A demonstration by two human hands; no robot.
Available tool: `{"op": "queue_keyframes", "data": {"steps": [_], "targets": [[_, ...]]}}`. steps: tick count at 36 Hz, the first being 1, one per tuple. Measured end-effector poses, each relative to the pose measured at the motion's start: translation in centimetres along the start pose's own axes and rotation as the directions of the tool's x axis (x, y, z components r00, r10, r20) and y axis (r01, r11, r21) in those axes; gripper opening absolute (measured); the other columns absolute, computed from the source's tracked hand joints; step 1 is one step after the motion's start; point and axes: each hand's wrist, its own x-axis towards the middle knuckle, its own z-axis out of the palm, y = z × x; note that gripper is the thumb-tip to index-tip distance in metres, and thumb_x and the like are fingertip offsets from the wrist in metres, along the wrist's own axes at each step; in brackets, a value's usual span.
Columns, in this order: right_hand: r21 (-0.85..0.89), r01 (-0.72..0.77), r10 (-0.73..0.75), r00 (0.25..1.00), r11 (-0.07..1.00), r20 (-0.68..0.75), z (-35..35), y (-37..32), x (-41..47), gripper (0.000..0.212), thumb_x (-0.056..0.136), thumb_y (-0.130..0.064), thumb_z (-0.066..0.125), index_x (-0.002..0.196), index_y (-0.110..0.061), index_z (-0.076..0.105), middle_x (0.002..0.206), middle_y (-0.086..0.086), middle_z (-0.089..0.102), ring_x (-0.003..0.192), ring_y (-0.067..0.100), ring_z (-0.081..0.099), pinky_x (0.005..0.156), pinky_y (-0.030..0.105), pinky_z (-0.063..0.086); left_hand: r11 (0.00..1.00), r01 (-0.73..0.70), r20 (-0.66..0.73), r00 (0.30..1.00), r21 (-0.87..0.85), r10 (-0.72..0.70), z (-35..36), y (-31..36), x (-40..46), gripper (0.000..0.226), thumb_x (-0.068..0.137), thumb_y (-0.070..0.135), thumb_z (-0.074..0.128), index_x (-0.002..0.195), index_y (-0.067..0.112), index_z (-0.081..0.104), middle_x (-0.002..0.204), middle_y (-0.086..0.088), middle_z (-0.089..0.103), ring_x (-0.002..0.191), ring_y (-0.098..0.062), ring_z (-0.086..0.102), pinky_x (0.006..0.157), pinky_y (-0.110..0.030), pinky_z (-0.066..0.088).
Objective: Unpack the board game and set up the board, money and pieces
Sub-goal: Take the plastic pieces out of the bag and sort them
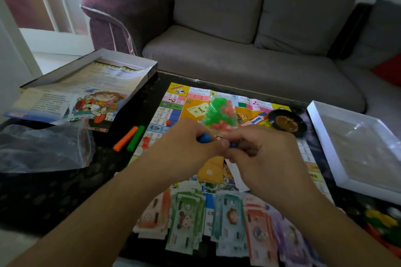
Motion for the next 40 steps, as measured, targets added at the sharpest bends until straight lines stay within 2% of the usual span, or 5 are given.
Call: {"op": "queue_keyframes", "data": {"steps": [5,13,21,32,40], "targets": [[0.221,-0.126,0.131,0.991,0.967,-0.011,-1.1,0.5,-0.1,0.032,0.089,-0.012,0.082,0.114,-0.033,0.079,0.091,-0.016,0.075,0.084,0.003,0.074,0.077,0.026,0.064,0.981,0.038,-0.016,0.999,-0.188,-0.042,0.6,0.8,0.0,0.020,0.095,0.039,0.071,0.080,0.030,0.082,0.066,-0.009,0.035,0.059,-0.023,0.034,0.058,-0.037,0.035],[0.534,-0.181,0.207,0.978,0.826,0.012,-2.4,0.5,-0.4,0.022,0.098,-0.004,0.068,0.099,-0.021,0.082,0.086,-0.006,0.079,0.081,0.017,0.075,0.066,0.030,0.063,0.930,0.052,-0.007,0.998,-0.363,-0.059,1.2,1.3,-0.2,0.018,0.091,0.034,0.073,0.089,0.019,0.083,0.058,-0.002,0.034,0.049,-0.016,0.030,0.048,-0.026,0.033],[0.646,-0.205,0.249,0.968,0.735,0.024,-2.4,0.1,-0.6,0.022,0.099,-0.003,0.065,0.101,-0.017,0.082,0.090,-0.003,0.078,0.072,0.012,0.071,0.067,0.027,0.059,0.958,-0.089,-0.128,0.990,-0.272,0.055,1.8,1.8,-0.8,0.016,0.091,0.031,0.072,0.086,0.021,0.084,0.051,0.016,0.051,0.044,-0.004,0.040,0.048,-0.013,0.038],[0.697,-0.177,0.299,0.953,0.695,-0.056,-1.3,-0.5,-0.7,0.024,0.096,-0.004,0.068,0.093,-0.022,0.084,0.098,0.005,0.075,0.063,0.019,0.068,0.074,0.027,0.061,0.970,-0.215,-0.238,0.954,-0.110,0.184,2.1,1.4,-1.1,0.016,0.093,0.037,0.072,0.083,0.028,0.082,0.070,-0.004,0.065,0.057,-0.006,0.050,0.055,-0.018,0.045],[0.755,-0.241,0.350,0.936,0.610,0.016,-1.0,-0.5,-0.7,0.019,0.101,-0.008,0.063,0.098,-0.015,0.081,0.079,0.008,0.074,0.063,0.019,0.065,0.069,0.027,0.058,0.965,-0.245,-0.242,0.946,-0.099,0.215,2.7,1.2,-1.2,0.013,0.093,0.035,0.072,0.086,0.033,0.082,0.070,0.007,0.066,0.058,-0.003,0.052,0.056,-0.016,0.046]]}}
